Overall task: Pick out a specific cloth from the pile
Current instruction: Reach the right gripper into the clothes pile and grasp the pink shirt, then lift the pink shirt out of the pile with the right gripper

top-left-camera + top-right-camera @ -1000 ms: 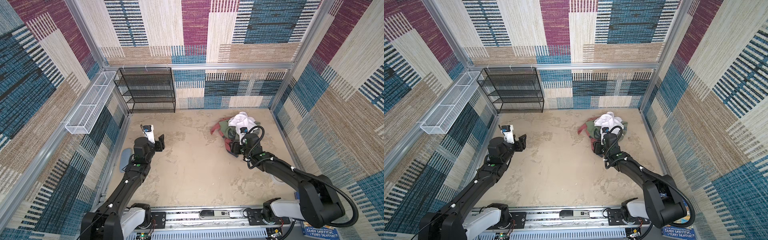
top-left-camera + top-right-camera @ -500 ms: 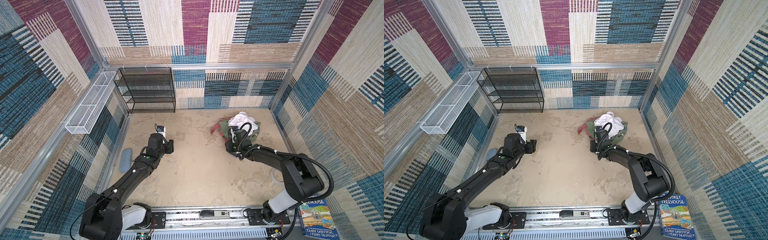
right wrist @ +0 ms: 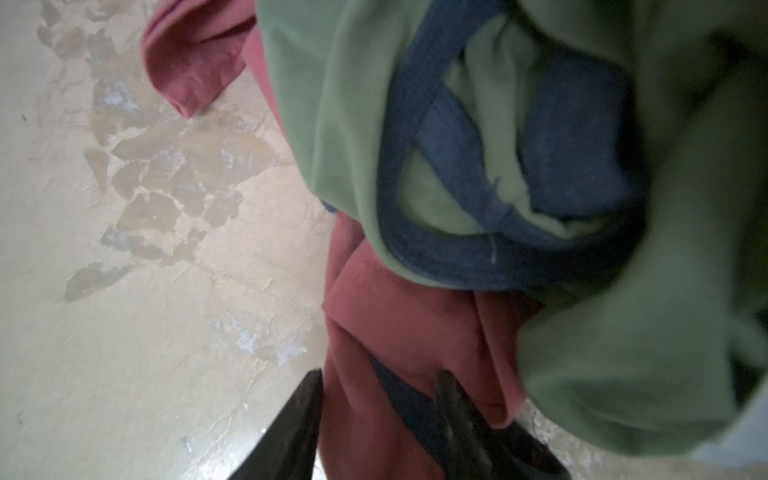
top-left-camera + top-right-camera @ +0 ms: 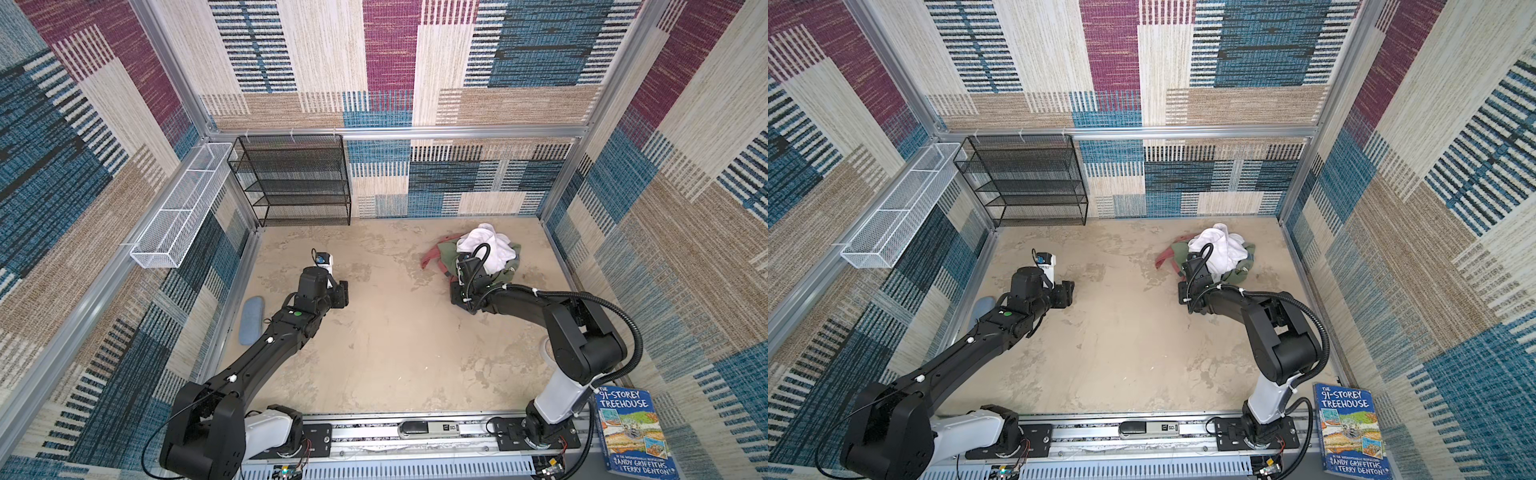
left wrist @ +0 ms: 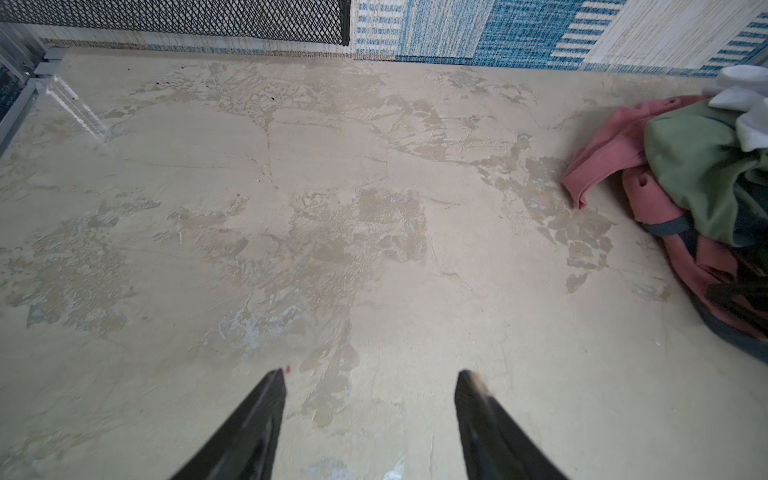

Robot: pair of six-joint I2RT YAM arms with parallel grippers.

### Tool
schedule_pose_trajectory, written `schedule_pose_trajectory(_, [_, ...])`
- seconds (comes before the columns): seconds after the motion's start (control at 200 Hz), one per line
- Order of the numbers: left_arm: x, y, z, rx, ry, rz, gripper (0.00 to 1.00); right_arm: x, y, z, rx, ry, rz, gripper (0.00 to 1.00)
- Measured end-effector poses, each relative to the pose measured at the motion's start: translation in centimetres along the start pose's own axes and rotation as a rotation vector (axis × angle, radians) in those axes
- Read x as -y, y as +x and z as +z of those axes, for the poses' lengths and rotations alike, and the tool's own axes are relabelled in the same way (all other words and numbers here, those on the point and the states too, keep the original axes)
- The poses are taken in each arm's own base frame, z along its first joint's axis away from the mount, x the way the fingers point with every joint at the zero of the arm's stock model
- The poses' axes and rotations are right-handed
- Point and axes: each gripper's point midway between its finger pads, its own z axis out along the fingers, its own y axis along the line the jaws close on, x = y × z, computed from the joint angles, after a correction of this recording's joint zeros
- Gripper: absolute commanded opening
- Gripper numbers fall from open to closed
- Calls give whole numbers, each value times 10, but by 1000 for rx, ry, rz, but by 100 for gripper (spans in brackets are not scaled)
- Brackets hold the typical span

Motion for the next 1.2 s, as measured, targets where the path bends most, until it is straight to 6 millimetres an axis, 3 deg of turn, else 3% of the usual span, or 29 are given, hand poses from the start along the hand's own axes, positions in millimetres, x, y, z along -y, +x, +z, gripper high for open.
schedule_pose_trajectory(0.325, [-1, 0, 0, 0, -3, 1, 68, 1, 1, 11, -23, 38, -21, 40])
schedule_pose_trajectory(0.561, [-1, 0, 0, 1, -8, 5, 68, 2, -1, 18, -27, 62, -32, 0])
schedule_pose_trajectory(0.746, [-4, -1, -1, 7, -25, 7, 68, 2, -6, 11, -10, 63, -28, 0])
schedule_pose_trajectory(1.032, [-4, -7, -6, 28, -24, 6, 68, -4, -50, -33, 127, 23, 6, 0])
schedule_pose_trajectory(1.202, [-4, -9, -9, 38, -22, 4, 67, -3, -65, -48, 177, 24, 16, 0])
